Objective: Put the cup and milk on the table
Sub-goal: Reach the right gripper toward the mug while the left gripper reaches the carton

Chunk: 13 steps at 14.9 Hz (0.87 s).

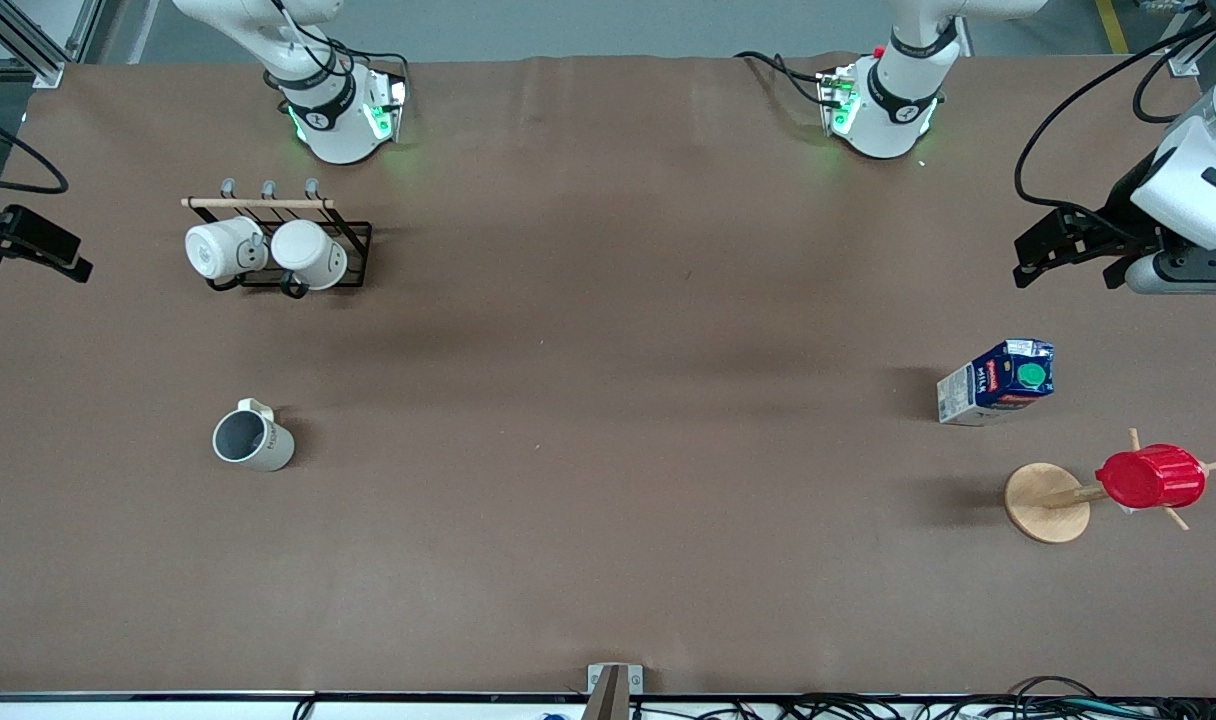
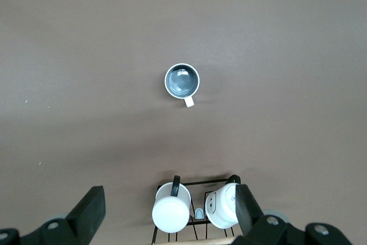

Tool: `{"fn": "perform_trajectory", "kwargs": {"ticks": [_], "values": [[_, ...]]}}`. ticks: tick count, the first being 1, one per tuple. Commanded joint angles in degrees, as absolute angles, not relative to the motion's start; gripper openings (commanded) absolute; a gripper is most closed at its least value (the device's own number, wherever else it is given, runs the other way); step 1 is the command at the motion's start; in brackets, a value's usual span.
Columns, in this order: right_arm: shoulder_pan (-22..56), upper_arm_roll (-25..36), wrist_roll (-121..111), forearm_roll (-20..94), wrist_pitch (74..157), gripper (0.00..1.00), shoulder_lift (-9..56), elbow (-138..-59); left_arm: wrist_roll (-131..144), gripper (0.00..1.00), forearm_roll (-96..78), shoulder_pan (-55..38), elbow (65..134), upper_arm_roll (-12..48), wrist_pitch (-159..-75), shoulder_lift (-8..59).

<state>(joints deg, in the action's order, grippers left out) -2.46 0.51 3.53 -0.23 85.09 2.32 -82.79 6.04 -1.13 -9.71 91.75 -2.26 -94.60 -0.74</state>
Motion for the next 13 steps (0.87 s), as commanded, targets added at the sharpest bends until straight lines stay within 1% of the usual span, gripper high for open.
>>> {"fn": "perform_trajectory", "kwargs": {"ticks": [1,7,13], "values": [[-2.29,0.88,2.81,0.44,84.64,1.0,2.37,-82.53,5.36,0.99,-1.76,-10.2,91.94,-2.81,-94.48,-1.41],[-2.29,0.88,2.81,0.44,84.64,1.0,2.37,-82.53,5.45,0.99,-1.67,-10.2,91.76,-2.81,-94.48,-1.41],[-2.37,0.88,2.81,0.53,84.64,1.0,2.37,-82.53,5.36,0.99,-1.41,-10.11,91.93,-2.9,-95.18,0.09]]}}
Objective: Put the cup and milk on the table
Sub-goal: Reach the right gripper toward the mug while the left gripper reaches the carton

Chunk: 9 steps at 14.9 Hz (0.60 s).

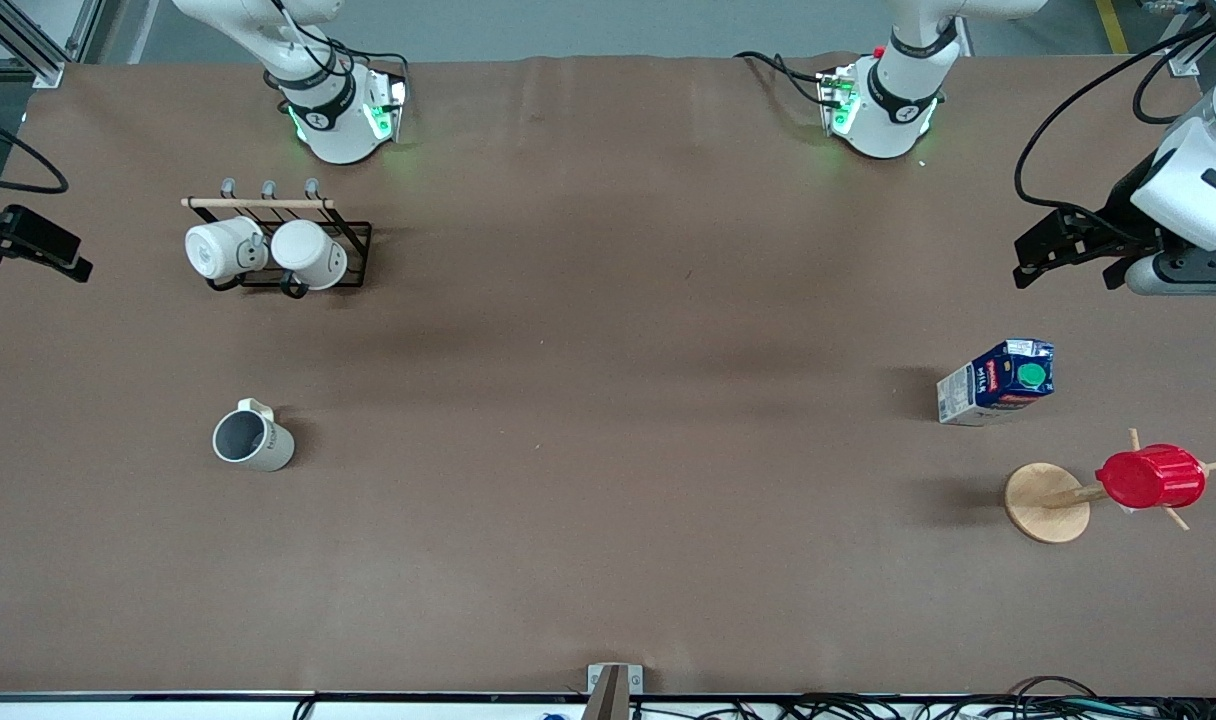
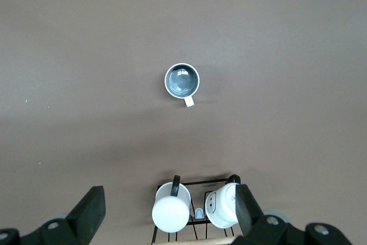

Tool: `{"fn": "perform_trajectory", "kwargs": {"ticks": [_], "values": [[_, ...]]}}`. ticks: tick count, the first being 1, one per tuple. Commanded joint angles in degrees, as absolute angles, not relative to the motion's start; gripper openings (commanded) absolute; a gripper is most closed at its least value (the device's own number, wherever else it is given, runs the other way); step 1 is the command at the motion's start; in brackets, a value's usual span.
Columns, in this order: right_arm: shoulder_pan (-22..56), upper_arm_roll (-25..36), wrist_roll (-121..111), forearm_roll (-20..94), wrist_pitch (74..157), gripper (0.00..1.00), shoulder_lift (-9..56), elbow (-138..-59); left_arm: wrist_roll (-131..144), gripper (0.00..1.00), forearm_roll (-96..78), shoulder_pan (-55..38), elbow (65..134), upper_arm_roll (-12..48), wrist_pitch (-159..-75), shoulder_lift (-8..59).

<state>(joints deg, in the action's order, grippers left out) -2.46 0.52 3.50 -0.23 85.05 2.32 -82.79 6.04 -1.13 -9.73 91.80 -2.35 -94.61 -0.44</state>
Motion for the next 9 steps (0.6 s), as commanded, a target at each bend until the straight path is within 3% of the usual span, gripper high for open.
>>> {"fn": "perform_trajectory", "kwargs": {"ticks": [1,9], "values": [[-2.37,0.88,2.81,0.44,84.64,1.0,2.37,-82.53,5.27,0.99,-1.32,-10.02,92.19,-2.99,-95.62,0.17],[-2.37,0.97,2.81,0.53,84.64,1.0,2.37,-82.53,2.82,0.98,0.0,-5.63,92.29,-3.25,-98.78,5.52]]}}
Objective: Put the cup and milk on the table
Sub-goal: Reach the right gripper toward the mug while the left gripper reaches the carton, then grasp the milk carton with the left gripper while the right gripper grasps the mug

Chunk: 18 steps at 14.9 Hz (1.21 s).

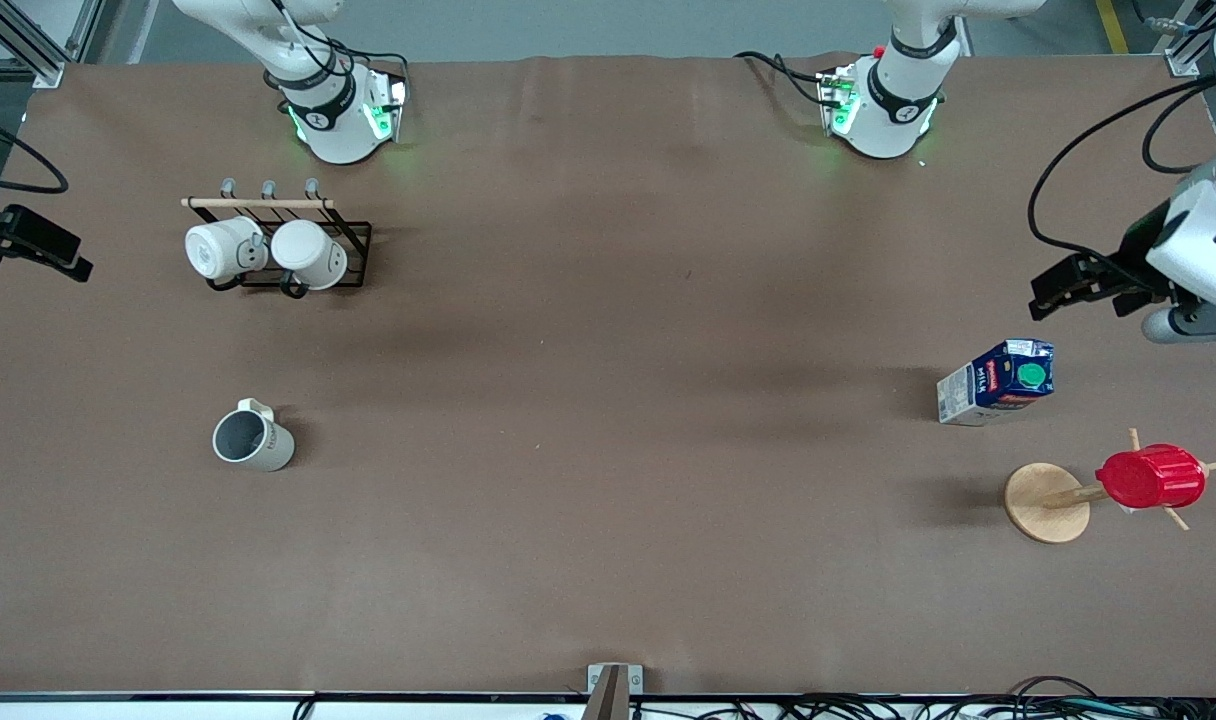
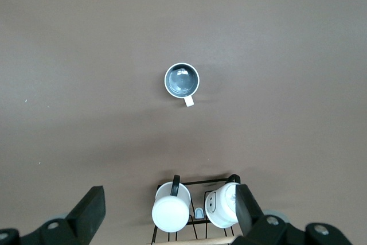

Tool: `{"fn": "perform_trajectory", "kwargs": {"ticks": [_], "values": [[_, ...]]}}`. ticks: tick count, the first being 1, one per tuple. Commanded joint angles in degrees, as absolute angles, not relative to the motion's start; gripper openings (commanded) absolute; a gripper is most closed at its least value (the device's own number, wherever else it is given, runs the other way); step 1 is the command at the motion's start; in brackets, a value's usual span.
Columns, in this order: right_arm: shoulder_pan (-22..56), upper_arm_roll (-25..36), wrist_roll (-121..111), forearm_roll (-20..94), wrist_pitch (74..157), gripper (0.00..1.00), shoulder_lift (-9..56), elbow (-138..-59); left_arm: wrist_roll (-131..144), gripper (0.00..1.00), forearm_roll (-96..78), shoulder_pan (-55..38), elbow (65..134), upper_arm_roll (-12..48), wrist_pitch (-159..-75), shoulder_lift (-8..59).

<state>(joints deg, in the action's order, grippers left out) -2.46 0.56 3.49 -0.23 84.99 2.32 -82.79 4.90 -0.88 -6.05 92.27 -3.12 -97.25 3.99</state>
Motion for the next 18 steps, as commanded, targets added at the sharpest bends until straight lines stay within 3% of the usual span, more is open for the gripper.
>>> {"fn": "perform_trajectory", "kwargs": {"ticks": [1,5,11,18], "values": [[-2.37,0.97,2.81,0.53,84.64,1.0,2.37,-82.53,2.03,0.98,0.09,-4.06,92.29,-3.25,-99.75,6.76],[-2.37,2.62,1.76,0.7,86.21,1.0,3.42,-82.27,1.58,0.98,0.96,-2.2,94.99,-3.16,-106.06,10.89],[-2.37,3.25,-4.04,0.7,97.89,1.0,14.4,-83.84,-1.93,0.98,2.02,0.79,104.32,-2.99,-116.97,12.12],[-2.9,3.43,-12.99,0.18,122.66,1.0,22.32,-99.03,-3.77,0.98,1.23,1.41,107.31,-2.81,-117.33,13.27]]}}
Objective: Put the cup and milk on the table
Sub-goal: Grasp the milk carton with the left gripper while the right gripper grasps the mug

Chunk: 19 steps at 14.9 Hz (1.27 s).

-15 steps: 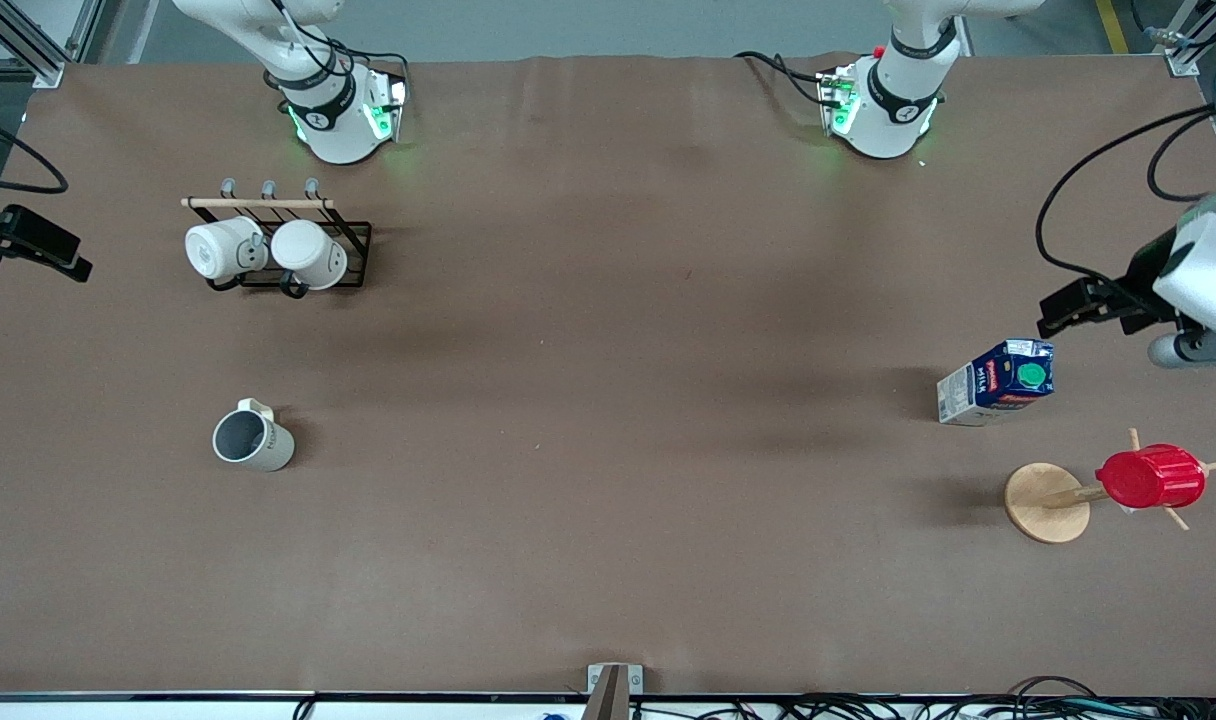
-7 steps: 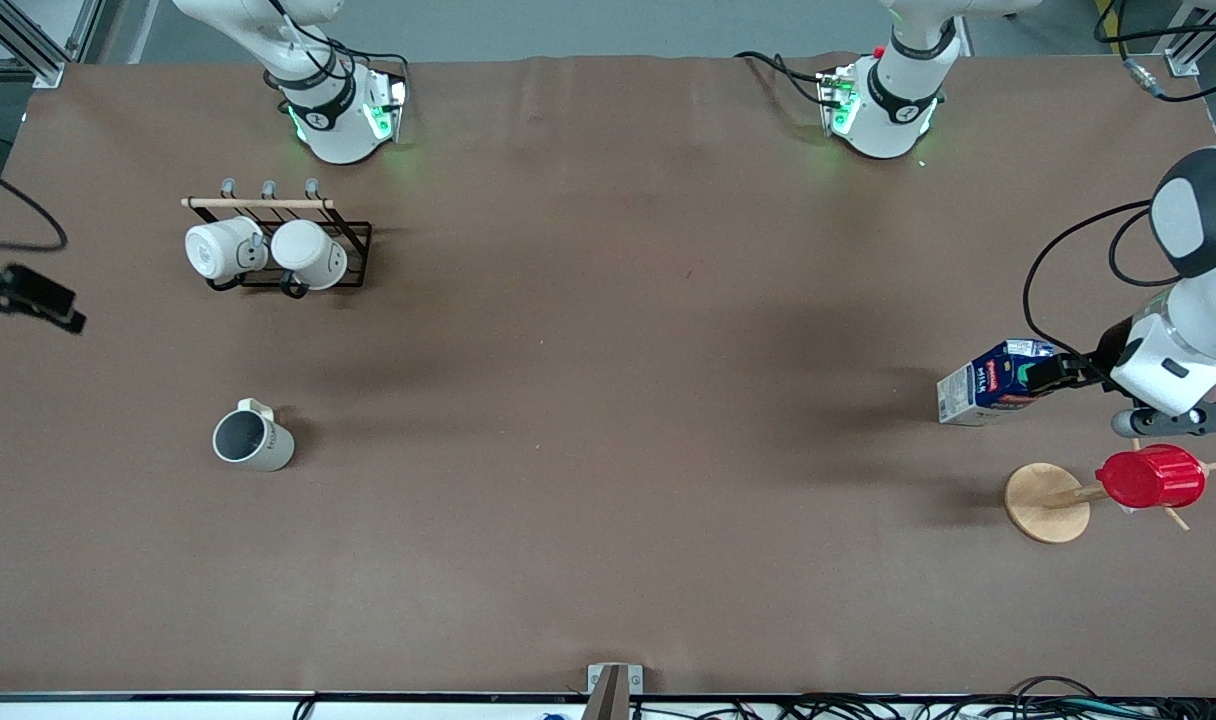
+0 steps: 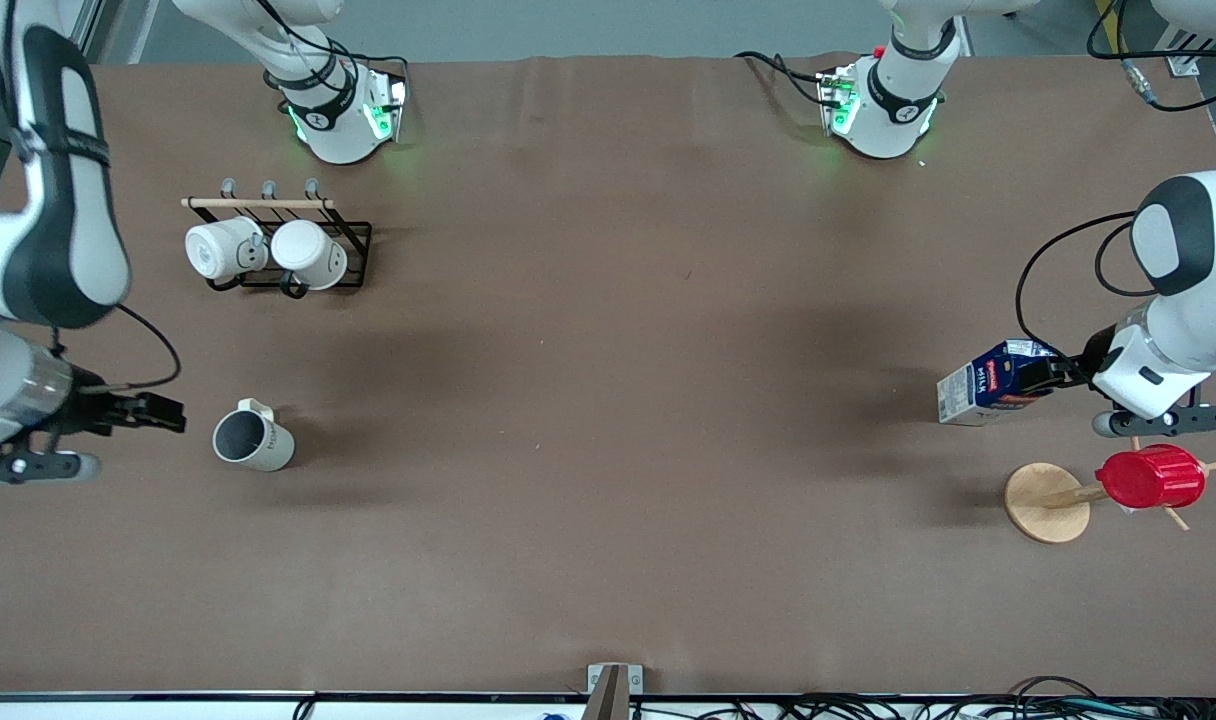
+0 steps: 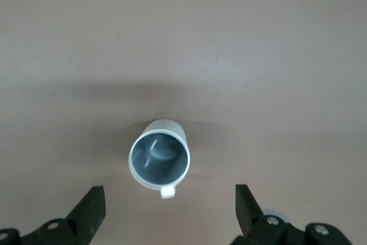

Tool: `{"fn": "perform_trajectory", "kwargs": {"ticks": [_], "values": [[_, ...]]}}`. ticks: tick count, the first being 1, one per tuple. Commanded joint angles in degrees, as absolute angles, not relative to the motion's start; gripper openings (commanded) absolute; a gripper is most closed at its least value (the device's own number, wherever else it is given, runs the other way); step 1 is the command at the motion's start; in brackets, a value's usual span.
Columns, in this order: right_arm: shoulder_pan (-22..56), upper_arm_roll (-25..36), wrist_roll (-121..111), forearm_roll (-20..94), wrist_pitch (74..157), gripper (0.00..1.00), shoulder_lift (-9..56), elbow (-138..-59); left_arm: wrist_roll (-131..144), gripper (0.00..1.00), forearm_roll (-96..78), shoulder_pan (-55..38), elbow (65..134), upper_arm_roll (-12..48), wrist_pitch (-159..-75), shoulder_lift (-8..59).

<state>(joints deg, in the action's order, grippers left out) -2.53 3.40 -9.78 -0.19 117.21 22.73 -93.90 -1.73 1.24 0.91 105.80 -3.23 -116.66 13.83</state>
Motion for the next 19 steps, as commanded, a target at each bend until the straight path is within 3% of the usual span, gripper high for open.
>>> {"fn": "perform_trajectory", "kwargs": {"ticks": [1,8,10,13,16,17,19], "values": [[-2.9,3.43,-13.88,0.18,125.83,1.0,23.11,-100.71,-4.65,0.98,1.23,1.58,108.01,-2.81,-117.33,13.18],[-3.25,4.66,-19.42,-0.09,141.32,0.99,27.59,-108.28,-6.33,0.98,0.35,2.11,109.77,-2.72,-118.65,14.15],[-3.16,4.66,-19.34,0.0,141.85,0.93,28.3,-108.37,-6.5,0.97,0.35,2.11,110.48,-2.72,-119.0,14.24],[-3.08,4.57,-19.16,0.35,142.12,0.61,28.91,-108.37,-6.5,0.97,0.44,2.11,110.74,-2.72,-119.0,14.68],[-3.08,4.57,-18.9,0.7,142.12,0.39,29.18,-108.46,-6.59,0.93,0.44,2.02,110.83,-2.64,-119.36,14.77],[-3.08,4.48,-18.81,0.79,142.29,0.33,29.53,-108.72,-6.5,0.84,0.44,2.02,110.83,-2.72,-119.36,14.77],[-2.9,4.48,-18.2,2.1,142.65,0.02,29.88,-108.81,-6.59,0.62,0.44,2.11,110.74,-2.72,-119.36,14.77]]}}
